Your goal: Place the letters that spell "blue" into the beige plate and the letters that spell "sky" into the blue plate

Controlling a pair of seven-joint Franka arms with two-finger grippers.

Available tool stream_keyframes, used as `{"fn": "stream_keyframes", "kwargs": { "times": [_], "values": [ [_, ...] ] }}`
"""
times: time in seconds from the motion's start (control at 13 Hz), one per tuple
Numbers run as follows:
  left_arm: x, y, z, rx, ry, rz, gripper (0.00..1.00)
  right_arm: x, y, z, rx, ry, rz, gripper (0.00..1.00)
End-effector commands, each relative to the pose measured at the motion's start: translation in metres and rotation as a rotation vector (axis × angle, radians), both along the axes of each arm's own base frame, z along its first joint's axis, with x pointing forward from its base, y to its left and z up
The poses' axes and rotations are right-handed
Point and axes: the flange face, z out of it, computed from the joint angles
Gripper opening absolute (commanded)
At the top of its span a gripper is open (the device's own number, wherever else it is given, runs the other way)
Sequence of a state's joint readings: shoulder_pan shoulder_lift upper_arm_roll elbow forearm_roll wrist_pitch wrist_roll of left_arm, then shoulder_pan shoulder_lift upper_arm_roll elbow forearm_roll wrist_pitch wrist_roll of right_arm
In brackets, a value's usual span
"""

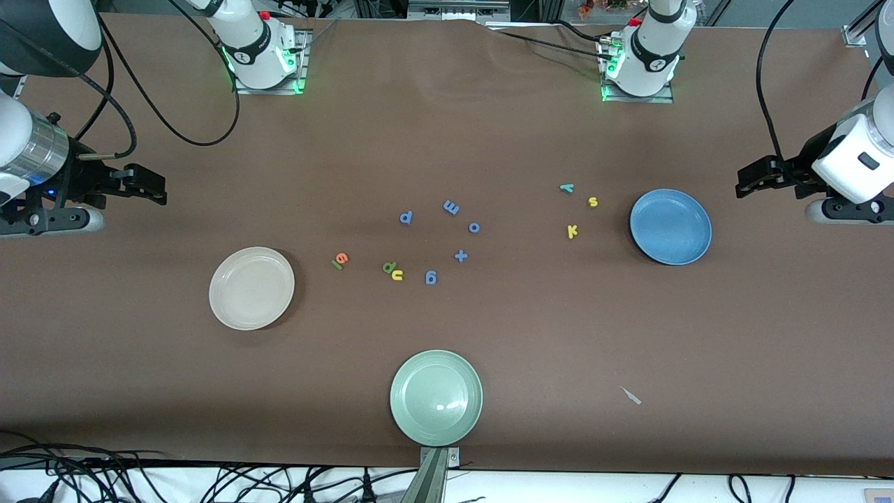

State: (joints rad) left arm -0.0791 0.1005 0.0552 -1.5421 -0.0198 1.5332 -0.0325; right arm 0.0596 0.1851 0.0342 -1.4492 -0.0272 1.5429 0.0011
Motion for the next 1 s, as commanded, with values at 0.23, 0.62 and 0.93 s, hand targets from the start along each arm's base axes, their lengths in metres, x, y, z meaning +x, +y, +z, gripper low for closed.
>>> {"fn": "stream_keyframes", "kwargs": {
  "times": [0.23,0.62,0.93],
  "values": [
    [0.001,0.006,0.014,-0.027,-0.025,0.048,1.0,0.0,0.006,0.007,-0.015,-0.004,0.007,1.0],
    [0.003,0.002,0.009,-0.019,-0.017,0.052,1.0,0.002,0.006,0.006,-0.011,-0.01,0.01,1.0],
    [0.004,-0.002,0.006,-0.006,-0.014,0.085,1.0,0.002,0.006,0.005,-0.011,-0.009,0.0,1.0]
  ]
}}
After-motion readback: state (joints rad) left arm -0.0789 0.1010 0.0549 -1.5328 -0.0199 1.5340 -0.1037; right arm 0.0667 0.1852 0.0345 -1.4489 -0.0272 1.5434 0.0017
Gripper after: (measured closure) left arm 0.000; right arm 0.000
